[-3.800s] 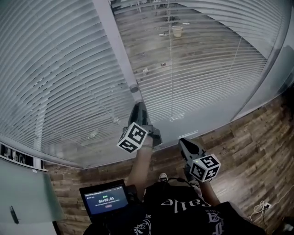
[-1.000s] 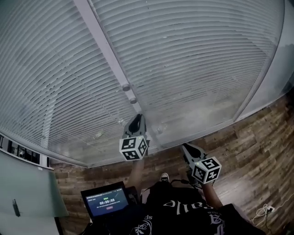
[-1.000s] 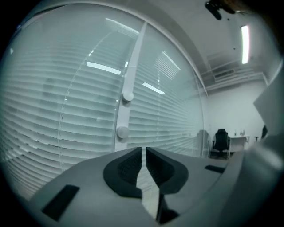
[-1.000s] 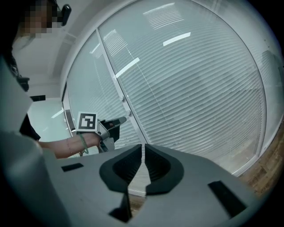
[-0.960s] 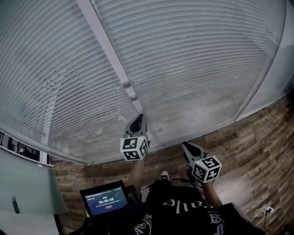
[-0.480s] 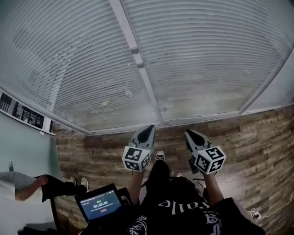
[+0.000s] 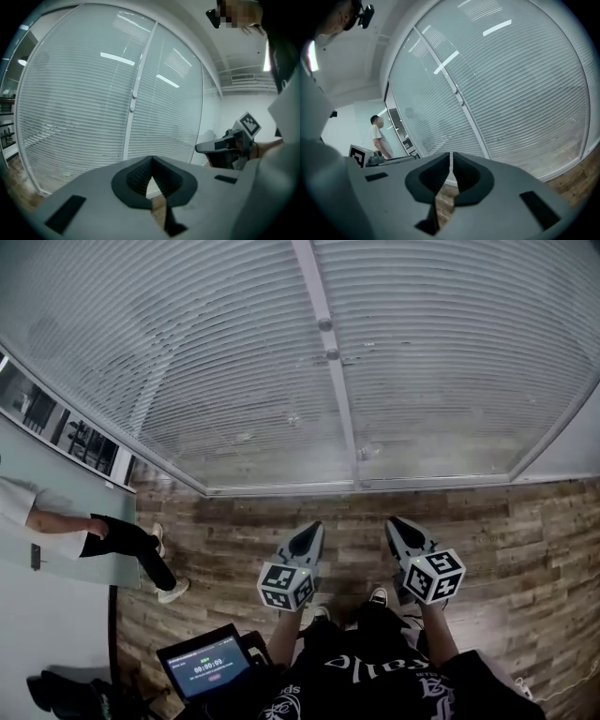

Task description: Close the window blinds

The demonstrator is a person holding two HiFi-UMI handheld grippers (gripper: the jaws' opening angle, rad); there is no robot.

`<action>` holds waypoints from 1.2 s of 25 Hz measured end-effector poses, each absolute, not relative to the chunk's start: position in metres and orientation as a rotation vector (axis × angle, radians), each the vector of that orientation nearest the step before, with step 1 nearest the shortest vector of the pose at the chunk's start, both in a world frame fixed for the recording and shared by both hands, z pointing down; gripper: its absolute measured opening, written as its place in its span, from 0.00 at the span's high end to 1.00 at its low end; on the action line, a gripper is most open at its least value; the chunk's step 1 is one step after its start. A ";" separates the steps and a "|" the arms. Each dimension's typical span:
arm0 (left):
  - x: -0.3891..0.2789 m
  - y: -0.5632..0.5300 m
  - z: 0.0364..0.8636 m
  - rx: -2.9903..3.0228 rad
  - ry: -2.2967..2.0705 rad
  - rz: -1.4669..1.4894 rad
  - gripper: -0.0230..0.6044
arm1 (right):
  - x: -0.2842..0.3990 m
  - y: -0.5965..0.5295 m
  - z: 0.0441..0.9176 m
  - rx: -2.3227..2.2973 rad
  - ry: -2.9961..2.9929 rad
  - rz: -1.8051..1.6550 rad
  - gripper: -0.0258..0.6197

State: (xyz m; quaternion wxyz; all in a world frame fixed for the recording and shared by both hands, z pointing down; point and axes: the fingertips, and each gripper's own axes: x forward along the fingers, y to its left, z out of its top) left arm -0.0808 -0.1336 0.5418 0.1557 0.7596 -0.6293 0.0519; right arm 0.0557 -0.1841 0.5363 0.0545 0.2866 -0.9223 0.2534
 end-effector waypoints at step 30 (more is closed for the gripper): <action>-0.110 0.257 0.504 2.488 -1.575 0.003 0.96 | -0.010 0.231 0.493 1.098 -2.807 0.548 0.91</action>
